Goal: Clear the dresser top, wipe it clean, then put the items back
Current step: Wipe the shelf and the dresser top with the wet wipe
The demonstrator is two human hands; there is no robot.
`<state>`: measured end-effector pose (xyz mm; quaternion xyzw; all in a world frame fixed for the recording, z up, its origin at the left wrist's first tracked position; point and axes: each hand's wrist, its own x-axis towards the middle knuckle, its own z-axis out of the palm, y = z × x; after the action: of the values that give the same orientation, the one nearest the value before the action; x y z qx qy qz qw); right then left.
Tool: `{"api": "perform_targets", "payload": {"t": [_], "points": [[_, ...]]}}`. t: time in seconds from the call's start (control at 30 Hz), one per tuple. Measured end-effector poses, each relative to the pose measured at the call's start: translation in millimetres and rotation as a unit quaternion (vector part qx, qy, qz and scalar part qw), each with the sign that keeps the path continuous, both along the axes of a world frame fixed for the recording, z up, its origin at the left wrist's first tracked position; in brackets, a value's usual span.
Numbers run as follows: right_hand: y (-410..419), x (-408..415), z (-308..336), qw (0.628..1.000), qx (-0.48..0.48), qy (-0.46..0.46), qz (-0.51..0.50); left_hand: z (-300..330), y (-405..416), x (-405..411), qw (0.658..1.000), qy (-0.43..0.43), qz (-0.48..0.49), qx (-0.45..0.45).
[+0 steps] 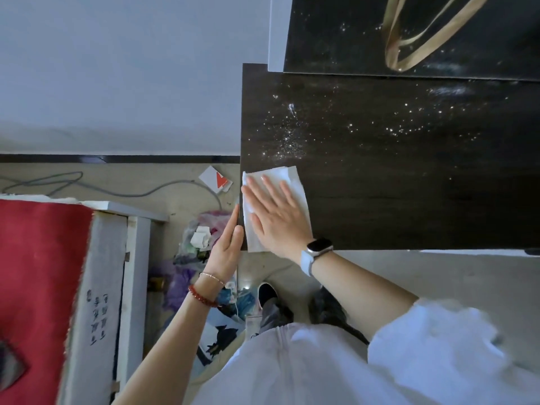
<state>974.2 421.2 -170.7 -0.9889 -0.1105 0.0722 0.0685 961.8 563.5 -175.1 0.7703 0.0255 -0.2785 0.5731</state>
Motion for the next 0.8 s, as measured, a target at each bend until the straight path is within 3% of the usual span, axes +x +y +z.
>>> {"api": "perform_targets", "payload": {"t": [0.1,0.2,0.27,0.43,0.5,0.63,0.8], "points": [[-34.2,-4.6,-1.7,1.0,0.005,-0.016,0.006,3.7,-3.1,0.6,1.0,0.012,-0.001,0.012],[-52.3,22.0,-4.7,0.989,0.008,-0.03,-0.142,0.4,-4.2,0.0,0.999,0.01,-0.007,0.03],[-34.6,38.8,-3.6,0.982,0.003,-0.013,-0.189,0.0,-5.4,0.1,0.999,0.002,-0.003,0.037],[-8.7,32.4,-1.5,0.999,-0.006,-0.001,-0.043,2.0,-4.1,4.8,0.998,0.002,0.014,0.061],[-24.9,25.9,-0.1,1.0,0.004,-0.011,-0.02,6.3,-9.1,9.8,0.993,-0.035,0.016,0.112],[-74.4,1.4,-0.8,0.994,-0.023,-0.035,-0.106,18.8,-39.4,16.1,0.925,-0.148,-0.021,0.348],[-157.9,-17.3,2.6,0.967,-0.048,-0.005,-0.249,21.2,-100.9,12.6,0.857,-0.248,-0.141,0.43]]}}
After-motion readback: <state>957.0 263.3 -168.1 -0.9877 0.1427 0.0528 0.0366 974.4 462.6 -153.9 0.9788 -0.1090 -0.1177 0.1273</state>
